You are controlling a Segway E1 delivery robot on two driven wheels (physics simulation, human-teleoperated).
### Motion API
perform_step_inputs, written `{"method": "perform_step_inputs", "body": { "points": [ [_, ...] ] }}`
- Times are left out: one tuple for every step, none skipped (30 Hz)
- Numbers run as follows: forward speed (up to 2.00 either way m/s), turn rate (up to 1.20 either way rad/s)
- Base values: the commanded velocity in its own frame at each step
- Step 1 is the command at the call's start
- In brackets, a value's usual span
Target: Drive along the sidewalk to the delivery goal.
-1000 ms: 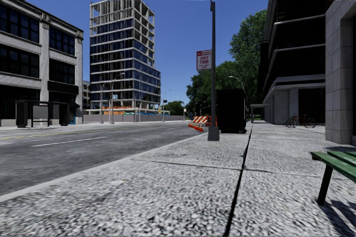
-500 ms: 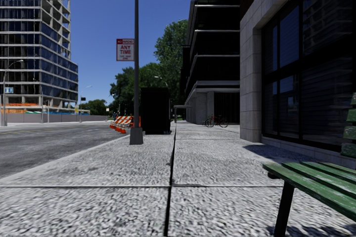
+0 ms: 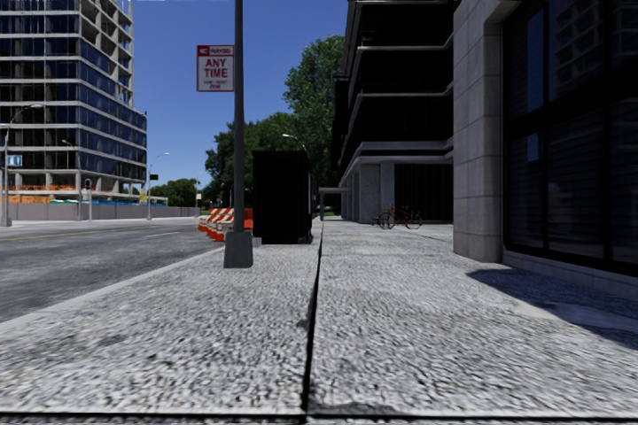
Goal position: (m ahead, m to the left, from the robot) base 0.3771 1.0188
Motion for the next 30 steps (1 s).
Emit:
{"method": "perform_step_inputs", "body": {
  "points": [
    [1.77, 0.0],
    [1.77, 0.0],
    [1.77, 0.0],
    [1.77, 0.0],
    [1.77, 0.0],
    [1.77, 0.0],
    [1.77, 0.0],
    [1.77, 0.0],
    [1.77, 0.0],
    [1.77, 0.0],
    [1.77, 0.0],
    [1.77, 0.0],
    [1.77, 0.0],
    [1.75, 0.0],
    [1.75, 0.0],
    [1.6, 0.0],
    [1.34, 0.0],
    [1.07, 0.0],
    [0.0, 0.0],
    [0.0, 0.0],
    [0.0, 0.0],
    [0.0, 0.0],
    [0.0, 0.0],
    [0.0, 0.0],
    [0.0, 0.0],
    [0.0, 0.0],
    [0.0, 0.0],
    [0.0, 0.0],
    [0.0, 0.0],
    [0.0, 0.0]
  ]
}}
